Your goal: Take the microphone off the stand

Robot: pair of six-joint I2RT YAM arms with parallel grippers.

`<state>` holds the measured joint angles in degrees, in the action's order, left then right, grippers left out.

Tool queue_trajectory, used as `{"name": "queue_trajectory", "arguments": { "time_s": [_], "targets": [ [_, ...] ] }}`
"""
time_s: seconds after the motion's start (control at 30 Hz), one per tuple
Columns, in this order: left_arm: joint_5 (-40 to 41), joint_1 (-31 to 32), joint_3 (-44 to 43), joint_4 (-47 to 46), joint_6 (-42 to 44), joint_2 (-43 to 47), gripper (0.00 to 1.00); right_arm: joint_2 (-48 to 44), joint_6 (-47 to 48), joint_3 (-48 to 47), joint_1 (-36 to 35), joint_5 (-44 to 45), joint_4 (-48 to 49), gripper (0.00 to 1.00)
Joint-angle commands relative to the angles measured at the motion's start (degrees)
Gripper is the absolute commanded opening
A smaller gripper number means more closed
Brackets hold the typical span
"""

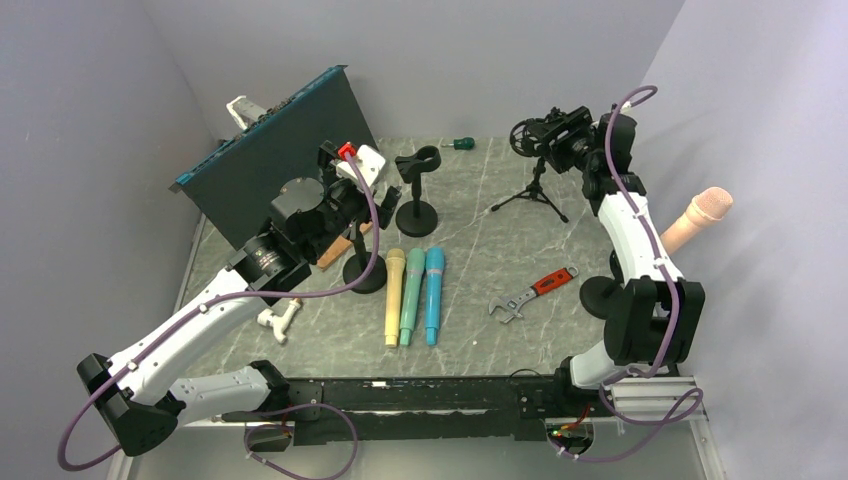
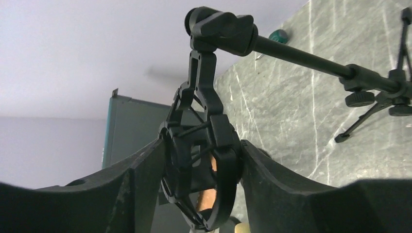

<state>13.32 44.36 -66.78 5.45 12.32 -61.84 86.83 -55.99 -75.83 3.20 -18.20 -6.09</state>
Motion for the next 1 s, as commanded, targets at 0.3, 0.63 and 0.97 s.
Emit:
{"name": "queue_trajectory", "arguments": {
  "time_s": [0.3,0.63,0.97],
  "targets": [
    [-0.77,0.29,-2.61,0.0,-0.75,-0.38,0.99,-1.45,-6.66,4.46,-2.76,-12.01,12.74,0.49],
    [-0.8,0.29,-2.66,0.17,-0.81,-0.48,0.99,-0.95,-8.78,3.6,-10.53,-12.71,17.57,0.48],
    [-0.4,0.31,-2.74,0.17,-0.55,0.02,0.99,2.14,-10.08,4.88,-15.72,-12.21,22.05,0.49]
  ]
}}
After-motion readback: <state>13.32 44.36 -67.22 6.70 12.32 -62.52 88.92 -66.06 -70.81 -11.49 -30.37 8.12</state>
